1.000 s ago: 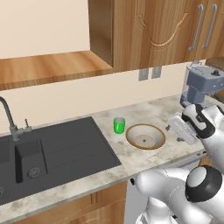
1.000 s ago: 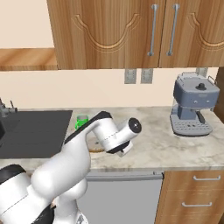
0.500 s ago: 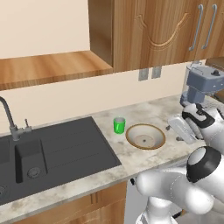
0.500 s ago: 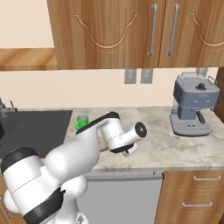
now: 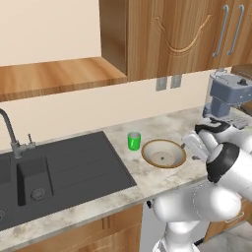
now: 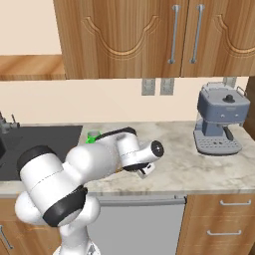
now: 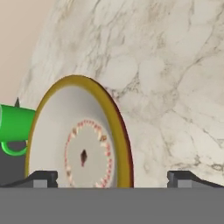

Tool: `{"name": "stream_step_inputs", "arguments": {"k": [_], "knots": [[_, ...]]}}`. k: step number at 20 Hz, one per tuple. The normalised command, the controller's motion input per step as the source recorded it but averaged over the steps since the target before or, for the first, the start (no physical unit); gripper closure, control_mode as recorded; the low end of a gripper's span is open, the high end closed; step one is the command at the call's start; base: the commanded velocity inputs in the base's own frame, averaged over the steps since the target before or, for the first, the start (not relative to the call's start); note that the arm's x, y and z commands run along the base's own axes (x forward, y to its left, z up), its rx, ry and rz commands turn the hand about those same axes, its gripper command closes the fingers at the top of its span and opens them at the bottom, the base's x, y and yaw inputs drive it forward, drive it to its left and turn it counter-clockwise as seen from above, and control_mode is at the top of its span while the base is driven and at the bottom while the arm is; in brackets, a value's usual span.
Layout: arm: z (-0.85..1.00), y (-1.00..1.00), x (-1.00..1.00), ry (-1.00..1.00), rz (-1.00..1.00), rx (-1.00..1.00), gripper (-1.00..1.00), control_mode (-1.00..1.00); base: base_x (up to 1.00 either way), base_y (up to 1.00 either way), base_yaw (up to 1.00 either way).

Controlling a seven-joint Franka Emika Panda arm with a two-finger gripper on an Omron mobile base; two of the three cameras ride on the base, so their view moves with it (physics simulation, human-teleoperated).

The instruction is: Clear the mugs and bowl far away from the sink.

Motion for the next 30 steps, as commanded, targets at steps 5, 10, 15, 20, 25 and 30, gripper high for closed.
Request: {"name": "stream_step_inputs", "arguments": {"k": [5,10,15,20,25,30], "knots": [[-0.28,0.0,0.26,0.0,0.0,0.0,-1.0,-1.0,0.0,0.0,0.0],[-0.26,0.02,0.27,0.0,0.0,0.0,-1.0,-1.0,0.0,0.0,0.0],[-0.28,0.06,0.34,0.0,0.0,0.0,-1.0,-1.0,0.0,0.0,0.0],[-0.39,0.62,0.26,0.04,0.0,0.0,1.0,-1.0,0.0,0.0,0.0],[-0.46,0.65,0.09,0.06,0.0,0.03,1.0,-1.0,0.0,0.0,0.0],[-0.11,0.11,-0.05,-0.01,-0.01,0.02,1.0,-1.0,0.0,0.0,0.0]]}}
